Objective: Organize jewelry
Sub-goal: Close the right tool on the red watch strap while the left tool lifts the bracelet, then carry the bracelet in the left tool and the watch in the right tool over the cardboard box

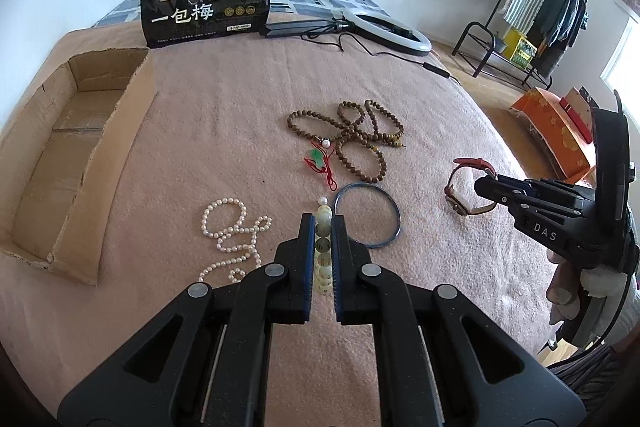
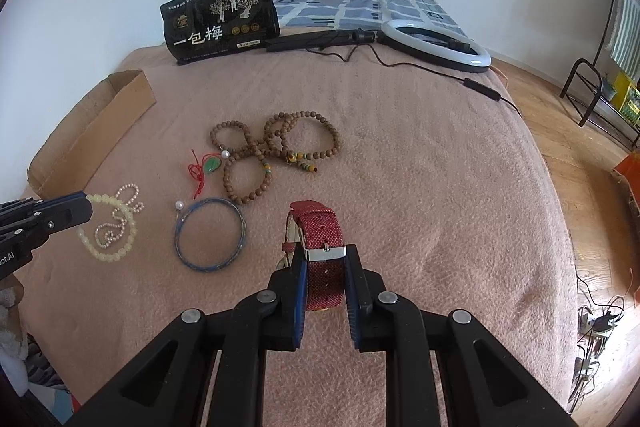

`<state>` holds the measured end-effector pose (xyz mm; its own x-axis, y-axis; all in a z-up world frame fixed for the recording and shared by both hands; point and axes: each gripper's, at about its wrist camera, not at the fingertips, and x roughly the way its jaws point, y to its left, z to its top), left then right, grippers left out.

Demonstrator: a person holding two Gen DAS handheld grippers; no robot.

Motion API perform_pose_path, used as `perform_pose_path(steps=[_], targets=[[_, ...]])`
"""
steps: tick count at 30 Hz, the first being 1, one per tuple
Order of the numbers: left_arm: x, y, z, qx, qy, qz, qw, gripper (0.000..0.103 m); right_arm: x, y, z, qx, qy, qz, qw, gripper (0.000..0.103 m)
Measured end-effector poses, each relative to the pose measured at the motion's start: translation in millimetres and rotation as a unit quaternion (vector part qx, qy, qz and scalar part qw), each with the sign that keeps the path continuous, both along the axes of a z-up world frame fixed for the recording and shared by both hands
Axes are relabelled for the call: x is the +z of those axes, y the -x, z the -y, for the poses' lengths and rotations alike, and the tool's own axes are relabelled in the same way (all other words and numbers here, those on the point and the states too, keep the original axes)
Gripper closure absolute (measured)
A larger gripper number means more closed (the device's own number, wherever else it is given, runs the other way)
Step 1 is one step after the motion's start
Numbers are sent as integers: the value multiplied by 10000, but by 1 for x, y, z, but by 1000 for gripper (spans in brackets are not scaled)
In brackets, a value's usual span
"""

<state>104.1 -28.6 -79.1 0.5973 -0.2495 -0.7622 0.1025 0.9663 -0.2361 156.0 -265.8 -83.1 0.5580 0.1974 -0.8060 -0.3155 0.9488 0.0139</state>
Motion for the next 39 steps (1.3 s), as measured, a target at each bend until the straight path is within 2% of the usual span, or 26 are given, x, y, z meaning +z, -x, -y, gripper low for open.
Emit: perform_pose_path(steps=[14,24,33,39], targets=[[52,14,-55,478,262,653,9964,98,54,11,-68,503,-344,621,9962,88],[78,28,-105,998,289,972,9898,98,85,20,-138,1120,-585,984,9871,88],[80,34,-163,1548,347,859,9836,98,87,22,-191,1553,-550,1026,9810,88],[77,33,-197,1793,110,771,9807,98,84,12,-223,1678,-607,1028,9786,88]])
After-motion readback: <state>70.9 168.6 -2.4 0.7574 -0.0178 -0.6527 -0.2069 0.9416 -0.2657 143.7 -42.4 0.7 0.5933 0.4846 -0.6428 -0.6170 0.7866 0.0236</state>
